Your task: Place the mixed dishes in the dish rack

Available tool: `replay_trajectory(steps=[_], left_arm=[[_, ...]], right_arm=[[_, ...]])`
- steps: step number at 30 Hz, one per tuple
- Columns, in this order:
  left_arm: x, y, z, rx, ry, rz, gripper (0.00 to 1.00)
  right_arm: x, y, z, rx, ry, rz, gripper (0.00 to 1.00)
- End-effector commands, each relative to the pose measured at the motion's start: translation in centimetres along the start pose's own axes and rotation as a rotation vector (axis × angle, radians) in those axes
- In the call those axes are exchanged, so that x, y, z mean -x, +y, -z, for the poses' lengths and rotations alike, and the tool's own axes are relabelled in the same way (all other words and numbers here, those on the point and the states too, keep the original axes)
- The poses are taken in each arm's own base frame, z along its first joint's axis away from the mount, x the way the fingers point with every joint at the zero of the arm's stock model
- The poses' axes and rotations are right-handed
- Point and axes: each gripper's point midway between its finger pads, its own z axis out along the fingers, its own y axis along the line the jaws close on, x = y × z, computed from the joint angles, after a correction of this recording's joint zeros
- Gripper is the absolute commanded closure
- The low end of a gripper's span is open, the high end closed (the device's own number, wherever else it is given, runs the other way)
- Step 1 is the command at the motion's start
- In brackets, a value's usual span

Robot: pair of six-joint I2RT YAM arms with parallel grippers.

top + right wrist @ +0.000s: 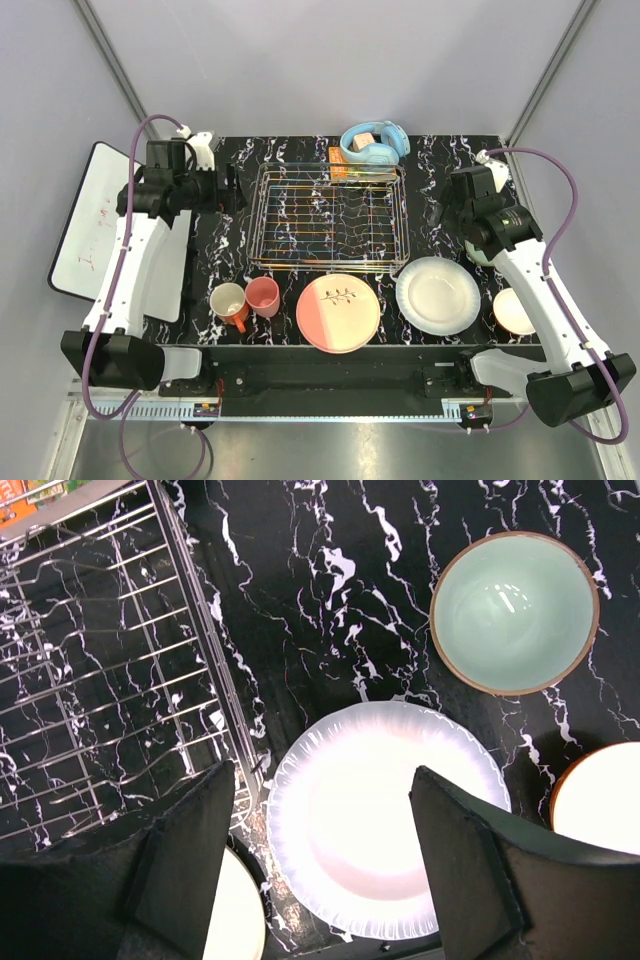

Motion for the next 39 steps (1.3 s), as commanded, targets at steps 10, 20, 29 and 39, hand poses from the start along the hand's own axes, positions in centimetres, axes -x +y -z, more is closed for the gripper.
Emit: replay_trajectory(steps=[10, 20, 29, 39], left_arm=[[2.7, -0.6, 0.1, -0.048, -0.056, -0.018, 0.01], [2.9, 0.2, -0.3, -0.057, -0.047, -0.007, 0.01], [1.9, 0.7, -1.2, -0.071, -0.014, 0.014, 0.01], [1.9, 0.7, -2.0, -0.098, -0.007, 0.021, 0.01]], right_arm=[[2.8, -3.7, -1.1, -0.197, -0.048, -0.096, 0.21], [2.9, -9.4, -4.2, -0.362, -0.007, -0.298, 0.2], [-2.0, -15.3, -6.5, -0.55, 0.104, -0.496, 0.22], [-3.8, -16.3, -9.5, -0.559, 0.192, -0.622, 0.22]])
